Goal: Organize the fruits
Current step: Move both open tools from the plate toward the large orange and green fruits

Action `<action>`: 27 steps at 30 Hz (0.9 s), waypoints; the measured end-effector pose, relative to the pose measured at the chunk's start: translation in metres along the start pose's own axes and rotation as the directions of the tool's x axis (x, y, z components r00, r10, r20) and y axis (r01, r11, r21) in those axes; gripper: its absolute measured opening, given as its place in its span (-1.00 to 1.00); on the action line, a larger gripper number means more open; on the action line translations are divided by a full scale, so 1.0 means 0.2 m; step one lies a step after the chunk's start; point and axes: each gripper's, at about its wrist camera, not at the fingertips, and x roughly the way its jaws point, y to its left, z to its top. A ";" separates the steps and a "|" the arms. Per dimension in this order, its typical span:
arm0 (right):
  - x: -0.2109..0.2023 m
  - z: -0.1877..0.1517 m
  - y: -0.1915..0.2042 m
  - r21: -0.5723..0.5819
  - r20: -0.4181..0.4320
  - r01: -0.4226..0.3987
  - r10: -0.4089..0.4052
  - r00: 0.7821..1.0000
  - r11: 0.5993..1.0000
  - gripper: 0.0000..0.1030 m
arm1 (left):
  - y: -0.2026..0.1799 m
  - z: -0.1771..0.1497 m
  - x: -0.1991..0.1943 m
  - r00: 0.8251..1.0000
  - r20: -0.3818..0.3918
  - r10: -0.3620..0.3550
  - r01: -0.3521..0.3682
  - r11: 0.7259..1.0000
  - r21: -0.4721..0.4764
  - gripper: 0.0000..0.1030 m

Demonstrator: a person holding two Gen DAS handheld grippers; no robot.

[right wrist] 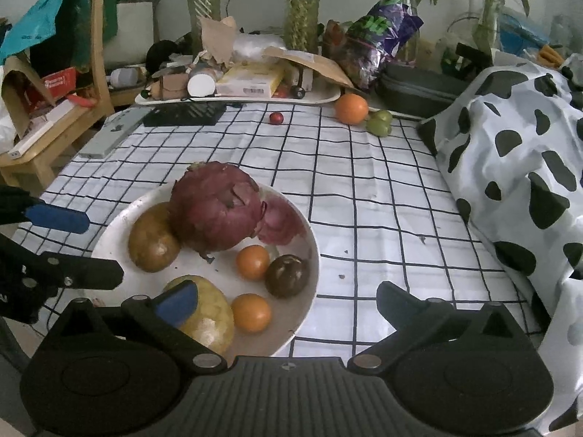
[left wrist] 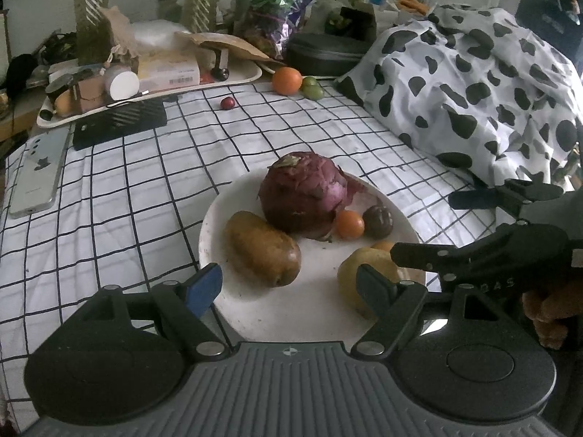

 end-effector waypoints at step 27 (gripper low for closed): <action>0.01 0.03 -0.07 0.069 0.024 0.048 -0.050 0.998 0.996 1.00 | -0.02 0.07 -0.04 0.995 0.103 -0.013 0.014 1.000 -0.005 0.55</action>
